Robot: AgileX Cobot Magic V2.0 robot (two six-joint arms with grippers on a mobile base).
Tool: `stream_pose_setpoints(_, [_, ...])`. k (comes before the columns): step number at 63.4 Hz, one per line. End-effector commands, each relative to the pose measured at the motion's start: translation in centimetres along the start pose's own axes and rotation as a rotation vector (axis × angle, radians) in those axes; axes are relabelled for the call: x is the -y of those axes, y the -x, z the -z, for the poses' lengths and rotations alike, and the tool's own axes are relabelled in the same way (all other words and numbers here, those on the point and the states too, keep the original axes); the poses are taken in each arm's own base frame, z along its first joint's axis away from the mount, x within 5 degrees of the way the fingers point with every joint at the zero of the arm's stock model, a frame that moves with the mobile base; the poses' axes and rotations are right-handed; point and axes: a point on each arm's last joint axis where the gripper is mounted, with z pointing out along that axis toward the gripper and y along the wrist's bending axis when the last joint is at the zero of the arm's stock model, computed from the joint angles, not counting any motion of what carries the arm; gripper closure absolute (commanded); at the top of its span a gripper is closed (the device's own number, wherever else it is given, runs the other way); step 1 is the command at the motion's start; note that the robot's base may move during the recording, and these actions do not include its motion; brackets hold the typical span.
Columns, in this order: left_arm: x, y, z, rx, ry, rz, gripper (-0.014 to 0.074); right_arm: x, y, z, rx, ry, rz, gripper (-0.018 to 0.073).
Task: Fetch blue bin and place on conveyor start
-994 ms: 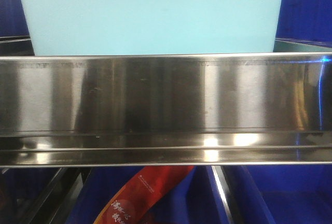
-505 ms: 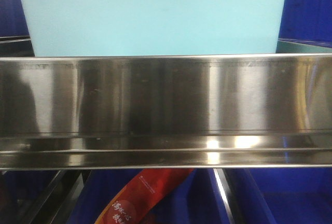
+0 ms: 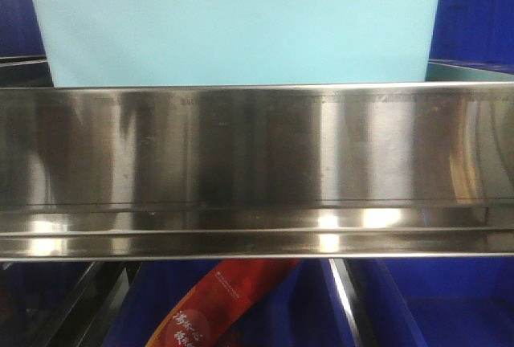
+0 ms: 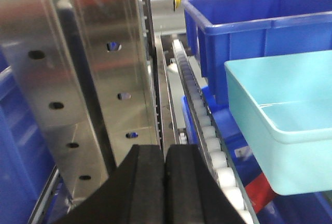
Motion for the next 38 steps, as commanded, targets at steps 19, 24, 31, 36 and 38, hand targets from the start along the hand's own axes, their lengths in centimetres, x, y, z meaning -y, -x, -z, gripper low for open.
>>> stream_pose_setpoints(19, [0.0,2.0,-0.7,-0.007,-0.023,0.008,0.0707,-0.3,2.0,-0.9,0.002,0.03,-0.044,0.0724])
stream_pose_setpoints(24, [0.4,3.5,-0.9,0.007,-0.078,-0.008,0.0707,-0.6,3.1,-1.4,-0.041,0.062,-0.043,0.0724])
stream_pose_setpoints(31, [1.3,5.3,-2.3,-0.007,-0.174,-0.044,0.0707,-0.8,5.0,-2.9,-0.078,0.091,-0.038,0.0722])
stream_pose_setpoints(36, [2.0,6.1,-3.9,-0.042,-0.221,-0.058,0.0707,-0.8,6.3,-4.2,-0.107,0.092,-0.038,0.0721])
stream_pose_setpoints(38, [2.4,6.4,-4.4,-0.048,-0.245,-0.065,0.0707,-0.8,6.7,-4.6,-0.118,0.093,-0.038,0.0721])
